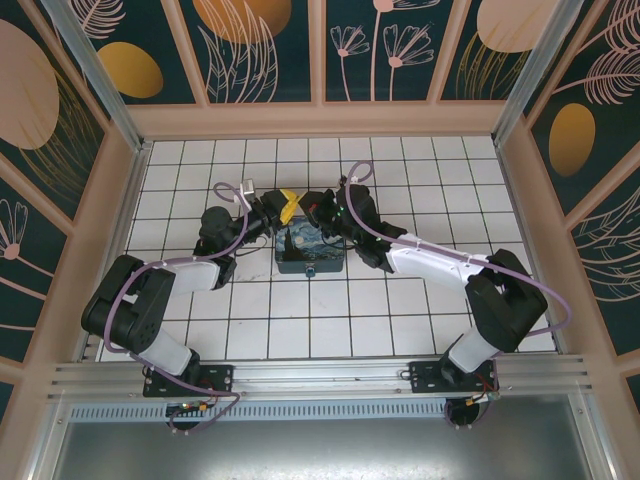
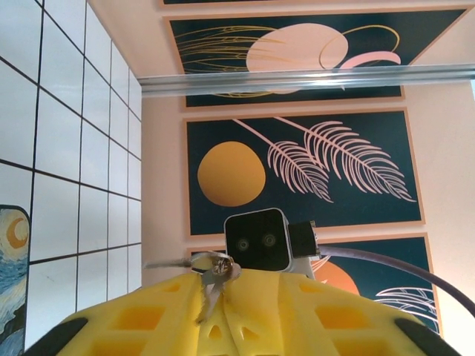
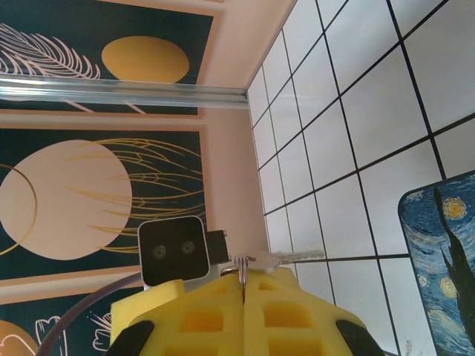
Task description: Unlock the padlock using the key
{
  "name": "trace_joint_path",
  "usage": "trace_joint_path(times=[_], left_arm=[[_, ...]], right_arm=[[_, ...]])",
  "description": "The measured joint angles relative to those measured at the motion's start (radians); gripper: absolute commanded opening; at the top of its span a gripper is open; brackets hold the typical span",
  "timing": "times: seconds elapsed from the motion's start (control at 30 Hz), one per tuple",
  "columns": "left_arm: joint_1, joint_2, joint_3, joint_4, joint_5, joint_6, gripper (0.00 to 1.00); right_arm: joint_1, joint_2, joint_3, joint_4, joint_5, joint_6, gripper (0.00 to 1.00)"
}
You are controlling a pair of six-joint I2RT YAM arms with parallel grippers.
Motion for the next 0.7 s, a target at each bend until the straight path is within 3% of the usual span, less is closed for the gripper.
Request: trace_joint_path(times=[0.5, 0.7], left_arm=[[0.0, 0.0, -0.001, -0.011, -0.019, 0.015, 0.0], [0.0, 0.0, -0.001, -0.016, -0.023, 0.022, 0.0]], right_arm=[[-0.001, 0.0, -0.001, 0.004, 0.004, 0.014, 0.0], [-0.001, 0.0, -0.005, 0.004, 0.003, 0.013, 0.0]])
